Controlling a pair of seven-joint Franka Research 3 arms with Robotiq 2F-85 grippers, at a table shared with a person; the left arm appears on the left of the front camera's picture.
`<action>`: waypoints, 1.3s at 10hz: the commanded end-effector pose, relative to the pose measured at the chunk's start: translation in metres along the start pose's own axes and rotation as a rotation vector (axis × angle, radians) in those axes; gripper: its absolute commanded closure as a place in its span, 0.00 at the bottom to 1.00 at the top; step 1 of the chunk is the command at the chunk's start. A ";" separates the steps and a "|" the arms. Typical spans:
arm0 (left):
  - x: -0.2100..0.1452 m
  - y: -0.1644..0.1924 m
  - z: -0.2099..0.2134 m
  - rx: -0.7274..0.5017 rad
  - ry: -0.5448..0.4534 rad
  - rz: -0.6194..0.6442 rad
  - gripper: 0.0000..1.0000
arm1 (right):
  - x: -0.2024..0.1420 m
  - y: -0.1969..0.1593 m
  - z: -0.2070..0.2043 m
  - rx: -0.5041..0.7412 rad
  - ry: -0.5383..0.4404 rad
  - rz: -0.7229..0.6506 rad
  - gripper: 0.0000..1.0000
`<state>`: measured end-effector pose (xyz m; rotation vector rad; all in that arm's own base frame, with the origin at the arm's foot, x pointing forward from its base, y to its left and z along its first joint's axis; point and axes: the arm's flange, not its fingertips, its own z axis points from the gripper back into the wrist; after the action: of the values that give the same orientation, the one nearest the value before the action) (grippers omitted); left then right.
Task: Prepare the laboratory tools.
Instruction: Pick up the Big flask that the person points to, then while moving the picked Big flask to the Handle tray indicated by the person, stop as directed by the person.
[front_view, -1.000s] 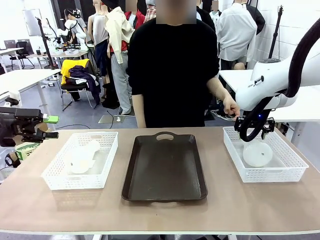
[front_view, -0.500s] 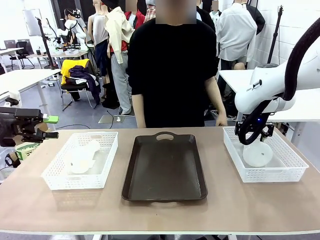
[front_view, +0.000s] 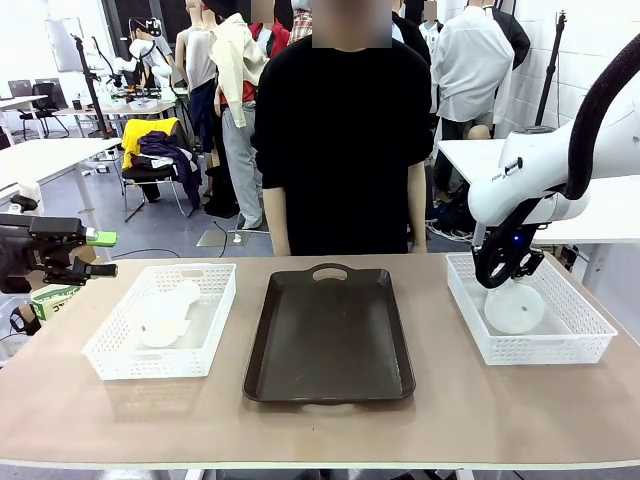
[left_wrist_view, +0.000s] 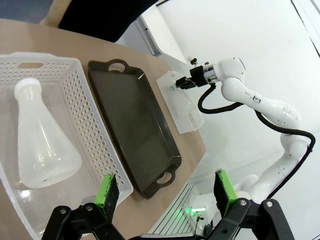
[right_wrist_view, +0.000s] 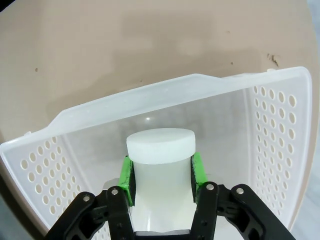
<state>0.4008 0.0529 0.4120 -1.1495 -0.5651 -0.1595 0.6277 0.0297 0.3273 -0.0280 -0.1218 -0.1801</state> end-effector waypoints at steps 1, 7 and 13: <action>0.000 0.000 0.002 -0.011 -0.003 -0.004 0.00 | 0.003 0.000 0.007 -0.013 0.014 0.001 1.00; 0.000 0.000 0.002 -0.011 -0.003 -0.004 0.00 | 0.000 -0.001 0.001 -0.002 0.005 -0.001 1.00; 0.000 0.000 0.002 -0.011 -0.003 -0.004 0.00 | 0.000 -0.001 0.001 -0.002 0.005 -0.001 1.00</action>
<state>0.4008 0.0529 0.4120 -1.1495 -0.5651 -0.1595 0.6275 0.0274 0.3283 -0.0335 -0.1108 -0.1832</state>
